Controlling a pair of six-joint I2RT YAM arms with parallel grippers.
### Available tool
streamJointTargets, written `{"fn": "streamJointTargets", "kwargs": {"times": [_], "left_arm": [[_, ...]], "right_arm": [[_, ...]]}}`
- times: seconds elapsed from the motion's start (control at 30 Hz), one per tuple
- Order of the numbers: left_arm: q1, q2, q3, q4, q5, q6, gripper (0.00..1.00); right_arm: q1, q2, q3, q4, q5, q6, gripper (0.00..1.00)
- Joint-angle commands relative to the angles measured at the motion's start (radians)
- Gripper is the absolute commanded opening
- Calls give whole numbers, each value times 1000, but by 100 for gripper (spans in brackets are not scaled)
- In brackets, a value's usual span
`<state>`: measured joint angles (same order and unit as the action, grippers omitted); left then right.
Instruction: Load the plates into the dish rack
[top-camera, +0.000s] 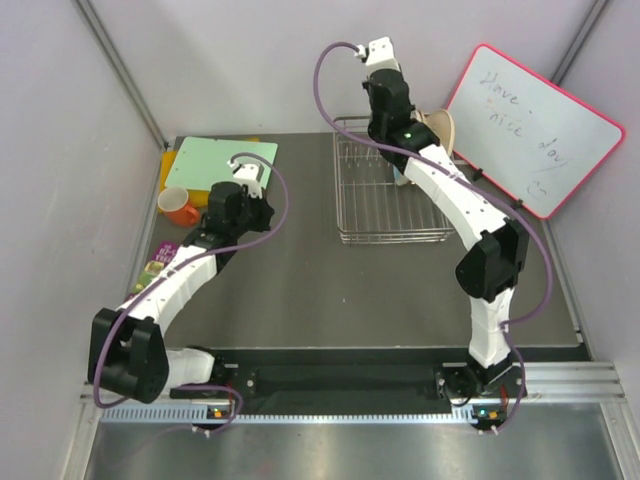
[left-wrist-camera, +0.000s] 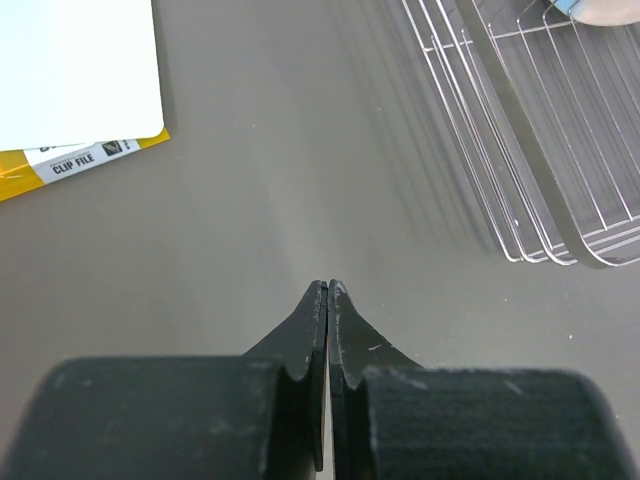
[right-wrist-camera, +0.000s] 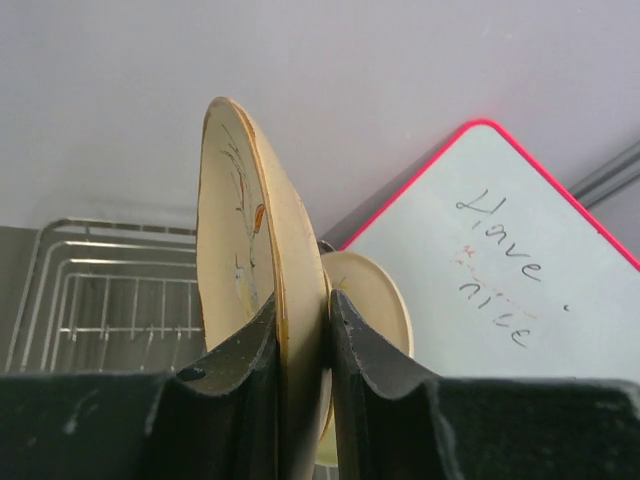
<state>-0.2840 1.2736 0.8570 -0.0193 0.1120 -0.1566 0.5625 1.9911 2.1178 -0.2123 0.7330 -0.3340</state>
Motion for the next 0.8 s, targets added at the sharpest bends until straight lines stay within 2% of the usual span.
{"fn": "streamJointTargets", "kwargs": {"times": [0.0, 0.77], "left_arm": [[3, -39, -21, 73, -2, -20, 0], [6, 15, -39, 122, 18, -43, 0]], "right_arm": [[2, 3, -7, 165, 103, -33, 0], [-50, 140, -5, 100, 94, 18, 0]]}}
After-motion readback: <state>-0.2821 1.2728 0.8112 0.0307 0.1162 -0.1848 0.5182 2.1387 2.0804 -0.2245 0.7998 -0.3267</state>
